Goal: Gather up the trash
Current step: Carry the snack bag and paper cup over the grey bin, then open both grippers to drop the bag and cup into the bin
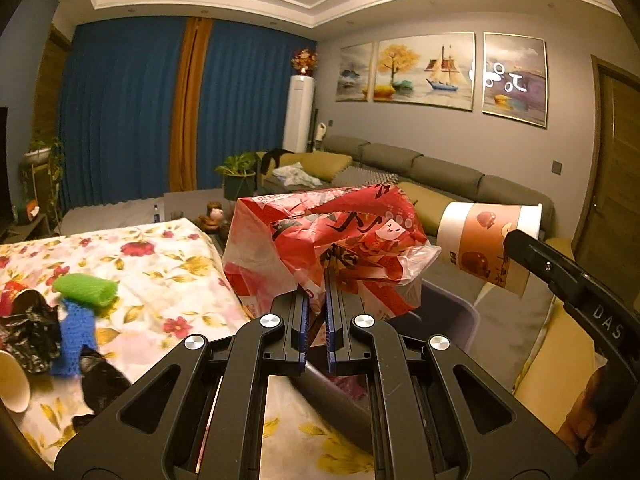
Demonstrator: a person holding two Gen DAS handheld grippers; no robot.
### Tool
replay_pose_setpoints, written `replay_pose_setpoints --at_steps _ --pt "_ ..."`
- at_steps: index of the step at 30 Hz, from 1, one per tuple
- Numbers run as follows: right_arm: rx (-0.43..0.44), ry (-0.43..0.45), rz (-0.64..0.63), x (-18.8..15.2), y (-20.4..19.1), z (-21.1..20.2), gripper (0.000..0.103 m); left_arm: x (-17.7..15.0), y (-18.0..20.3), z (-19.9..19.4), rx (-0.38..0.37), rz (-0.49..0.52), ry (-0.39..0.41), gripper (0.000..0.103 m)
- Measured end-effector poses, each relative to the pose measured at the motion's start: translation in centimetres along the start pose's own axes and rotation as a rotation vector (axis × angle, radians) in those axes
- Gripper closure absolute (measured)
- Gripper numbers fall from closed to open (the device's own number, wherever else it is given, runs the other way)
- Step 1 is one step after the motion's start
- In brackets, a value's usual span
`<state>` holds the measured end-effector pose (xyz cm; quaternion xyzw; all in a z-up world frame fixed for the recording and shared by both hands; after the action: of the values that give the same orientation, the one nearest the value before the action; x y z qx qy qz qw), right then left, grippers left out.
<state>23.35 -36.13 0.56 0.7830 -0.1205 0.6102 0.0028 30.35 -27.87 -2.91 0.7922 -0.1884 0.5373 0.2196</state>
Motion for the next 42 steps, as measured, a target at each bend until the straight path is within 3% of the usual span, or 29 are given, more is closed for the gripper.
replay_pose_setpoints --at_steps 23,24,26,27,28,36,38,42 --pt "0.02 -0.031 0.023 -0.3 0.5 2.1 0.099 -0.9 0.9 4.7 -0.066 0.006 -0.059 0.093" --pt "0.024 -0.039 0.025 -0.3 0.5 2.3 0.099 -1.0 0.8 4.8 -0.072 0.003 -0.064 0.086" --pt "0.036 -0.054 0.032 -0.3 0.5 2.7 0.099 -1.0 0.6 4.7 -0.076 0.0 -0.068 0.062" --pt "0.043 -0.062 0.036 -0.4 0.5 2.8 0.099 -1.0 0.2 4.5 -0.066 -0.007 -0.062 0.041" --pt "0.048 -0.068 0.037 -0.3 0.5 2.9 0.099 -0.9 -0.3 4.2 -0.057 -0.018 -0.048 0.033" --pt "0.058 -0.125 0.043 -1.0 0.3 3.6 0.096 0.0 -4.0 0.0 0.049 -0.058 0.013 0.012" --pt "0.044 -0.12 0.035 -1.0 0.2 3.5 0.073 0.0 -4.6 -1.2 0.071 -0.054 0.023 0.009" --pt "0.034 -0.119 0.023 -1.1 -0.3 3.2 0.059 -0.1 -5.7 -3.9 0.113 -0.04 0.041 0.008"
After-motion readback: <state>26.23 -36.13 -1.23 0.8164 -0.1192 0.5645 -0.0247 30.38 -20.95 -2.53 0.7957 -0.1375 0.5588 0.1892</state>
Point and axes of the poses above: each gripper's, at about its wrist camera, not at the fingertips, and z roughly the way its jaws point, y to its right, x to its top, the point moved 7 cm from there along z, roughly the way its jaws point, and after that the axes turned 5 degrees about -x, right-handed, at the moved point
